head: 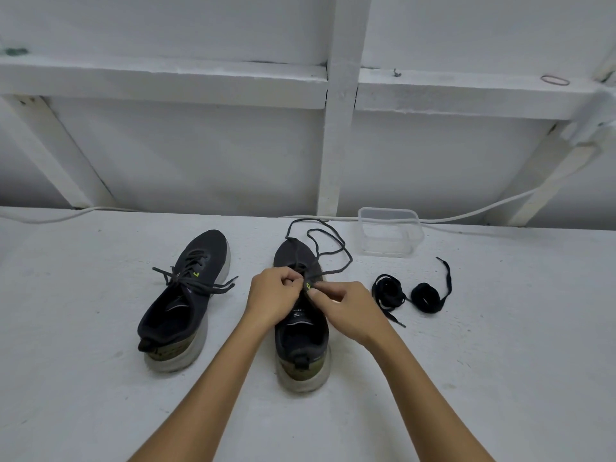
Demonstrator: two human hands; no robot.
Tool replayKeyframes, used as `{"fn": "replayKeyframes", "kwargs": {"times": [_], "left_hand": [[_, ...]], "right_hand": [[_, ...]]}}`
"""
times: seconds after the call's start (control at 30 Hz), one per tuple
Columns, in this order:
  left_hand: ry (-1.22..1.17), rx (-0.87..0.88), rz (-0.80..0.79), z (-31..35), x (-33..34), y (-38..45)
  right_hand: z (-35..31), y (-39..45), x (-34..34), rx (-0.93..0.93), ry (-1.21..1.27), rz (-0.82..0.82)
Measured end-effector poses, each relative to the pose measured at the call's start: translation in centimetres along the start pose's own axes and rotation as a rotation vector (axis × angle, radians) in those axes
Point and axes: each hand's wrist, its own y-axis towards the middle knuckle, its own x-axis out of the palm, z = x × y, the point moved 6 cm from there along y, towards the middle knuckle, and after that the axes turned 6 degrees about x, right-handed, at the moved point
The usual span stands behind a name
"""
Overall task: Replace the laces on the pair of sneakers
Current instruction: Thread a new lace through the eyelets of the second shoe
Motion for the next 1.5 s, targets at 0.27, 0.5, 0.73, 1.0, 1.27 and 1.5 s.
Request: {"fn": "replayKeyframes", "kwargs": {"times": [0.27,0.5,0.73,1.0,1.27,1.5], "left_hand": [[-0.217,-0.076,-0.109,-0.4,-0.2,0.5],[-0.755,-0.081,-0.229,-0.6,-2.5,0.1],[-0.542,-0.005,-0.249,0.5,-2.5,0.2],[-0.381,0.049,-0.286,1.7,-3.4,1.0],[-0.061,0.011,-0.054,1.4,-6.4,2.0],[0.321,0.128,-0.307,1.1,-4.4,1.4]], "right_hand": [[-0.9,-1.6,0.7,-0.080,-0.218,0.093],[-0.9,-2.1,0.5,0.024,-0.090,0.198],[-3.2,-1.0,2.3,0.058,-0.274,0.003],[-2.5,-0.5,3.2,0.059,-0.354,0.111],[-1.7,-0.2,3.2,0.087,-0.343,0.150],[-1.9,-0.2,3.0,0.079,-0.351,0.165]]}}
